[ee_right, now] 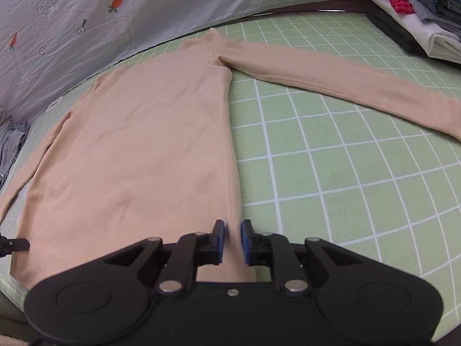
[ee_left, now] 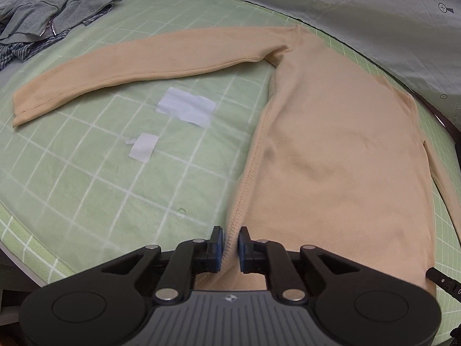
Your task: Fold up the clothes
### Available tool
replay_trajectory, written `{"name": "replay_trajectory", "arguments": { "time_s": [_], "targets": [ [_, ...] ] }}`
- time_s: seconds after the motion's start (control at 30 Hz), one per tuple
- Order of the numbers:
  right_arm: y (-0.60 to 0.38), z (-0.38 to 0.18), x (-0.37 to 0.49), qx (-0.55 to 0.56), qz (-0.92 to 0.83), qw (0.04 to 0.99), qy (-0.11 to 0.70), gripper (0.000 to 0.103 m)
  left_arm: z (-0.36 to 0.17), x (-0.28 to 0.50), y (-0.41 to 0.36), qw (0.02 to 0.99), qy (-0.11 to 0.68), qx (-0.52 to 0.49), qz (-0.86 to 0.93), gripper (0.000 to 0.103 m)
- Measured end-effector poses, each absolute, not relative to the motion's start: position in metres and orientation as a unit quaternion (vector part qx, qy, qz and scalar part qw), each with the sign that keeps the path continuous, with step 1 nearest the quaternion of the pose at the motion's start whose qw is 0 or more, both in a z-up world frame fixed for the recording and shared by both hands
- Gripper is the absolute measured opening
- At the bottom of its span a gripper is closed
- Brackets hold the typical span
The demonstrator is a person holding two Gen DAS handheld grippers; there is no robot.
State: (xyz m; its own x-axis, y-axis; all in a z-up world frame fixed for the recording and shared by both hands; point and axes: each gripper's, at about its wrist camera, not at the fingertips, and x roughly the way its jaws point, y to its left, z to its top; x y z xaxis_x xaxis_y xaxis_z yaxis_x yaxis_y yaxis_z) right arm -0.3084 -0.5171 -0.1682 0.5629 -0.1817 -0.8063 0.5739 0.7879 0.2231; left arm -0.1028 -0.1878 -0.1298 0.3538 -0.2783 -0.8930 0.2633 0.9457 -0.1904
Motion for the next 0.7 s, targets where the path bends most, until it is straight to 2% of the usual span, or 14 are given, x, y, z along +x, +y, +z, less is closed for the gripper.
{"name": "replay_trajectory", "arguments": {
  "time_s": [0.03,0.07,0.17,0.37,0.7],
  "targets": [
    [-0.522,-0.167,-0.311,0.237,-0.233,0.852,0.404,0.042,-0.129,-0.105,-0.189,0.825,0.542,-0.002,-0.161,0.031],
    [-0.527,-0.165,-0.313,0.237,-0.243,0.854,0.395,0.046,-0.128,-0.107,-0.191,0.827,0.540,0.002,-0.157,0.039],
    [-0.554,-0.167,-0.324,0.252,-0.283,0.847,0.373,0.048,-0.122,-0.112,-0.196,0.834,0.531,0.007,-0.148,0.048],
    [-0.634,-0.179,-0.354,0.287,-0.390,0.810,0.331,0.054,-0.113,-0.121,-0.204,0.846,0.518,0.010,-0.125,0.054],
    [-0.733,-0.186,-0.406,0.306,-0.546,0.732,0.267,0.055,-0.111,-0.130,-0.230,0.845,0.524,0.028,-0.105,0.055]
  ]
}}
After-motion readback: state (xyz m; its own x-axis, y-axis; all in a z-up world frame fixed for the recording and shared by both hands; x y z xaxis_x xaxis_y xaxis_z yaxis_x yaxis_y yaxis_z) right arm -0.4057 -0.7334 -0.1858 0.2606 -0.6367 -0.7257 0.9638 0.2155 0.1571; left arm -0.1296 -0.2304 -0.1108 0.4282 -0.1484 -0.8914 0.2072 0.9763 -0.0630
